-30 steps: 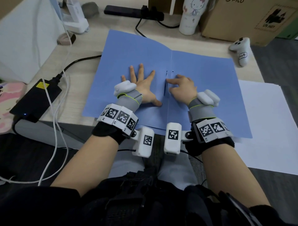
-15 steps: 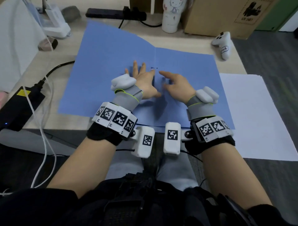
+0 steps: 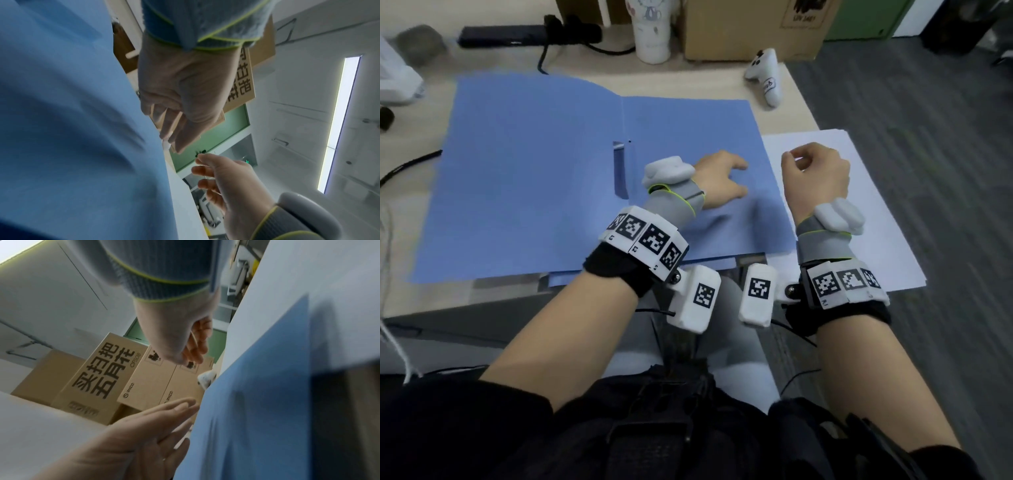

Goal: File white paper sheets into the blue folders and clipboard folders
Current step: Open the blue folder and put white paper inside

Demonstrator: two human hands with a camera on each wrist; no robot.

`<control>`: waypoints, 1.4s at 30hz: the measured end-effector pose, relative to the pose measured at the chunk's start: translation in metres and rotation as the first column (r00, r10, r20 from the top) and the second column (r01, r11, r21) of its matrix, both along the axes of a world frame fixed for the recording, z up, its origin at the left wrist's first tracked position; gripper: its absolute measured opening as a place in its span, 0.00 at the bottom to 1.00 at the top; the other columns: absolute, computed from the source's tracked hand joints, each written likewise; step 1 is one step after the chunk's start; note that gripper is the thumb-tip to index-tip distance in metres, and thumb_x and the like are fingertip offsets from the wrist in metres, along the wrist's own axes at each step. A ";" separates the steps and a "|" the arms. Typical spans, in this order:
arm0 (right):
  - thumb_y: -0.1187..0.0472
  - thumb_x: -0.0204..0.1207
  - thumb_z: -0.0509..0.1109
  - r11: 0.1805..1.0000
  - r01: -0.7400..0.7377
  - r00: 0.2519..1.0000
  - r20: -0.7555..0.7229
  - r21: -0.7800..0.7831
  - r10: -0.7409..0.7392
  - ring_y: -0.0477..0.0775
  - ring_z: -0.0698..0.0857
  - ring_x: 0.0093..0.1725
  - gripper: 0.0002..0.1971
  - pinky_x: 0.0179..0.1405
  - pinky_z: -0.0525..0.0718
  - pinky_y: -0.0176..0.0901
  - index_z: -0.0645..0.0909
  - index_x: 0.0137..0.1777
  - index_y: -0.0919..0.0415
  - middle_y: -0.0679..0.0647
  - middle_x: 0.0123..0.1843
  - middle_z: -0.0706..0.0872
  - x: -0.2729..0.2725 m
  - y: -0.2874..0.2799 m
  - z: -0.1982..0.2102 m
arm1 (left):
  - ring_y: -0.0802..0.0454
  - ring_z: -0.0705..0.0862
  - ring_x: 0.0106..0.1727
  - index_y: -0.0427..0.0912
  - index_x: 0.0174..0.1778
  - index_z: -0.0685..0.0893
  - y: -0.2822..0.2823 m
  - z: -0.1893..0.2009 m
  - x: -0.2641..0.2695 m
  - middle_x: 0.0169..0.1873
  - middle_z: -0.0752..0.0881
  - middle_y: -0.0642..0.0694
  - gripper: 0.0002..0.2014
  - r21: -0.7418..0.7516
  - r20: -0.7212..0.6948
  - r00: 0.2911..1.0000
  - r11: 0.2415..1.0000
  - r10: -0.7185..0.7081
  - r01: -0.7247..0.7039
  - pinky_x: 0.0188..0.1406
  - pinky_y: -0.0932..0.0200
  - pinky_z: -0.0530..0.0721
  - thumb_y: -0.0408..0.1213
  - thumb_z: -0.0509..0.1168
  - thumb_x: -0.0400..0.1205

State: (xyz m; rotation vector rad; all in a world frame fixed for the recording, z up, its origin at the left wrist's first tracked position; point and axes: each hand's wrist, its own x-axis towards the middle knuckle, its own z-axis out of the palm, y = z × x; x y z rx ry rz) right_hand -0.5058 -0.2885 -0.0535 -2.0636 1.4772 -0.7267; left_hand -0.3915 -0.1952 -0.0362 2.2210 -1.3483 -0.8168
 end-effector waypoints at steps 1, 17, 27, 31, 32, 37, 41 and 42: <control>0.54 0.77 0.62 1.000 0.011 0.999 -0.033 -0.013 -0.011 0.58 0.85 0.53 0.13 0.42 0.74 0.40 0.85 0.55 0.55 0.52 0.52 0.89 -0.008 -0.004 -0.001 | 0.47 0.68 0.79 0.42 0.75 0.72 -0.004 -0.003 -0.004 0.77 0.70 0.45 0.25 -0.021 -0.017 1.000 1.000 -0.003 0.003 0.76 0.57 0.65 0.35 0.64 0.80; 0.39 0.71 0.70 0.967 0.222 0.891 -0.429 0.125 -0.149 0.65 0.68 0.74 0.39 0.67 0.70 0.60 0.66 0.71 0.69 0.63 0.73 0.71 -0.085 -0.055 -0.042 | 0.36 0.80 0.47 0.44 0.34 0.80 -0.071 -0.037 -0.068 0.40 0.83 0.41 0.05 0.043 0.155 0.980 0.992 -0.125 0.120 0.42 0.58 0.72 0.31 0.63 0.73; 0.65 0.73 0.65 0.984 0.152 0.973 -0.186 0.091 -0.133 0.69 0.83 0.54 0.17 0.44 0.75 0.50 0.71 0.62 0.59 0.62 0.58 0.83 -0.091 -0.052 -0.019 | 0.45 0.85 0.53 0.52 0.44 0.88 -0.080 -0.045 -0.065 0.53 0.88 0.52 0.13 -0.003 0.174 0.983 0.998 -0.058 0.059 0.50 0.59 0.82 0.33 0.67 0.67; 0.66 0.73 0.64 0.991 0.106 0.945 -0.319 0.084 -0.074 0.71 0.83 0.52 0.08 0.41 0.74 0.47 0.77 0.51 0.61 0.66 0.55 0.84 -0.090 -0.045 -0.009 | 0.49 0.78 0.44 0.52 0.40 0.87 -0.079 -0.044 -0.062 0.40 0.80 0.54 0.12 0.019 0.166 0.983 0.996 -0.084 0.082 0.55 0.53 0.86 0.32 0.67 0.66; 0.67 0.73 0.63 0.991 0.103 0.941 -0.330 0.083 -0.070 0.70 0.83 0.50 0.06 0.41 0.75 0.47 0.77 0.48 0.62 0.66 0.54 0.84 -0.091 -0.044 -0.006 | 0.49 0.77 0.43 0.51 0.39 0.87 -0.078 -0.043 -0.063 0.40 0.79 0.54 0.11 0.025 0.165 0.982 0.995 -0.095 0.092 0.55 0.50 0.86 0.33 0.68 0.65; 0.67 0.72 0.62 0.991 0.127 0.945 -0.309 0.041 -0.109 0.70 0.84 0.49 0.07 0.41 0.74 0.47 0.80 0.45 0.62 0.66 0.50 0.85 -0.089 -0.037 0.015 | 0.52 0.79 0.46 0.44 0.57 0.87 -0.068 -0.035 -0.055 0.48 0.87 0.47 0.16 -0.075 0.065 0.991 0.990 -0.118 0.123 0.49 0.65 0.75 0.33 0.69 0.72; 0.64 0.75 0.63 0.983 0.168 0.941 -0.287 -0.069 -0.181 0.71 0.83 0.57 0.13 0.49 0.79 0.52 0.81 0.57 0.59 0.66 0.57 0.85 -0.088 -0.028 0.038 | 0.47 0.82 0.64 0.46 0.62 0.84 -0.053 -0.025 -0.038 0.62 0.86 0.46 0.18 -0.257 0.008 0.997 0.964 0.078 -0.073 0.64 0.60 0.76 0.32 0.65 0.76; 0.64 0.75 0.62 0.979 0.177 0.942 -0.270 -0.103 -0.199 0.70 0.83 0.58 0.13 0.50 0.78 0.52 0.80 0.59 0.59 0.65 0.58 0.85 -0.087 -0.025 0.045 | 0.46 0.81 0.65 0.46 0.62 0.84 -0.049 -0.025 -0.032 0.63 0.85 0.46 0.18 -0.265 0.001 0.990 0.955 0.141 -0.135 0.63 0.60 0.75 0.31 0.64 0.76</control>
